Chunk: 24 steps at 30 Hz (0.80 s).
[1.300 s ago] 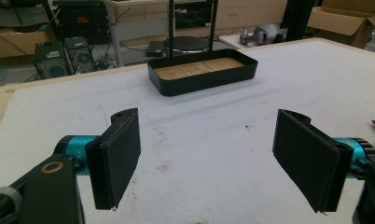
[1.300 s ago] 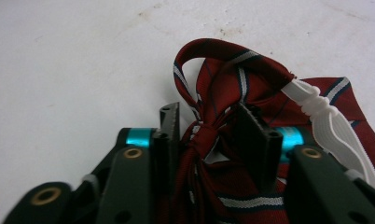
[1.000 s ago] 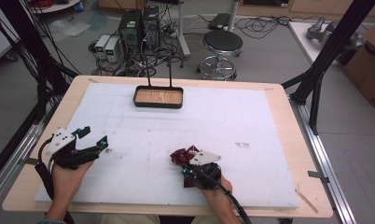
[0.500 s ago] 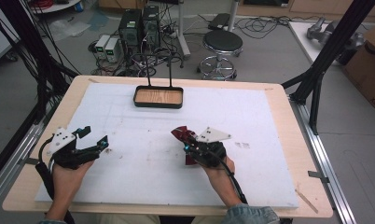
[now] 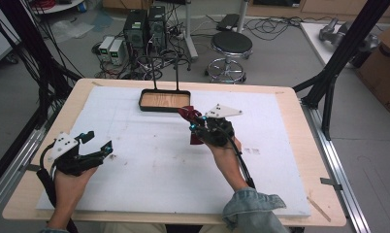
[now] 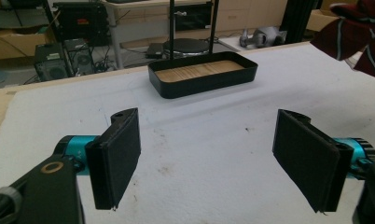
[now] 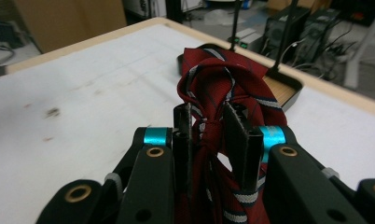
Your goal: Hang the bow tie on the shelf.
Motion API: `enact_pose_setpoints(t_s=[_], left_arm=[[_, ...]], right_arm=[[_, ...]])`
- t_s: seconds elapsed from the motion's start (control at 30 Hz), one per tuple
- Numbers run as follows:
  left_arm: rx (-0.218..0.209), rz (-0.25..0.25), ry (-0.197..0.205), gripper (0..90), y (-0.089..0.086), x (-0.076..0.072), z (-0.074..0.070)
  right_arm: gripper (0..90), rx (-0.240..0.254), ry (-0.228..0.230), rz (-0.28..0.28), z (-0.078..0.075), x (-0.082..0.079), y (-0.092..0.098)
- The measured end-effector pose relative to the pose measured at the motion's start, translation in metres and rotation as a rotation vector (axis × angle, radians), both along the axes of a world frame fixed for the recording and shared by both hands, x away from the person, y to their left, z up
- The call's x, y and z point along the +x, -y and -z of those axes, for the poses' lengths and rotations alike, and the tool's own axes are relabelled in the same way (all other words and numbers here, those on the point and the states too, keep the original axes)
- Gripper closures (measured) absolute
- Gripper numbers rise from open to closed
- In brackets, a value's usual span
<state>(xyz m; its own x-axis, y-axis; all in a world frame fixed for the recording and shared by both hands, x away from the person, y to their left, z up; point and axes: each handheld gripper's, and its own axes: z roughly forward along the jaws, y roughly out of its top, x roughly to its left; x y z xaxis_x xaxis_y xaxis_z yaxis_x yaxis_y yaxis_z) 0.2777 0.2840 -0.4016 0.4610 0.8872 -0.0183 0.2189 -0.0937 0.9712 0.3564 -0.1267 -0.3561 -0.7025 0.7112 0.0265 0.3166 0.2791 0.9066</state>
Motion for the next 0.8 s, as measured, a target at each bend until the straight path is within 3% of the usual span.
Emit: enact_pose_setpoints(t_s=[0.1, 0.27, 0.43, 0.67, 0.8], left_arm=[[0.001, 0.003, -0.004, 23.8, 0.001, 0.001, 0.0], [0.001, 0.005, -0.001, 23.8, 0.001, 0.001, 0.001], [-0.002, 0.003, -0.004, 23.8, -0.001, 0.002, 0.001], [-0.009, 0.007, -0.003, 23.8, 0.0, 0.002, 0.001], [-0.009, 0.009, -0.002, 23.8, 0.0, 0.002, 0.001]], right_arm=[[73.1, -0.047, 0.067, 0.024, -0.009, 0.012, -0.009], [73.1, -0.064, 0.083, 0.041, -0.017, 0.03, -0.018], [73.1, -0.08, 0.02, 0.058, -0.023, 0.058, -0.026], [73.1, -0.075, 0.011, 0.098, -0.035, 0.076, -0.027], [73.1, -0.054, -0.025, 0.111, -0.039, 0.086, -0.024]])
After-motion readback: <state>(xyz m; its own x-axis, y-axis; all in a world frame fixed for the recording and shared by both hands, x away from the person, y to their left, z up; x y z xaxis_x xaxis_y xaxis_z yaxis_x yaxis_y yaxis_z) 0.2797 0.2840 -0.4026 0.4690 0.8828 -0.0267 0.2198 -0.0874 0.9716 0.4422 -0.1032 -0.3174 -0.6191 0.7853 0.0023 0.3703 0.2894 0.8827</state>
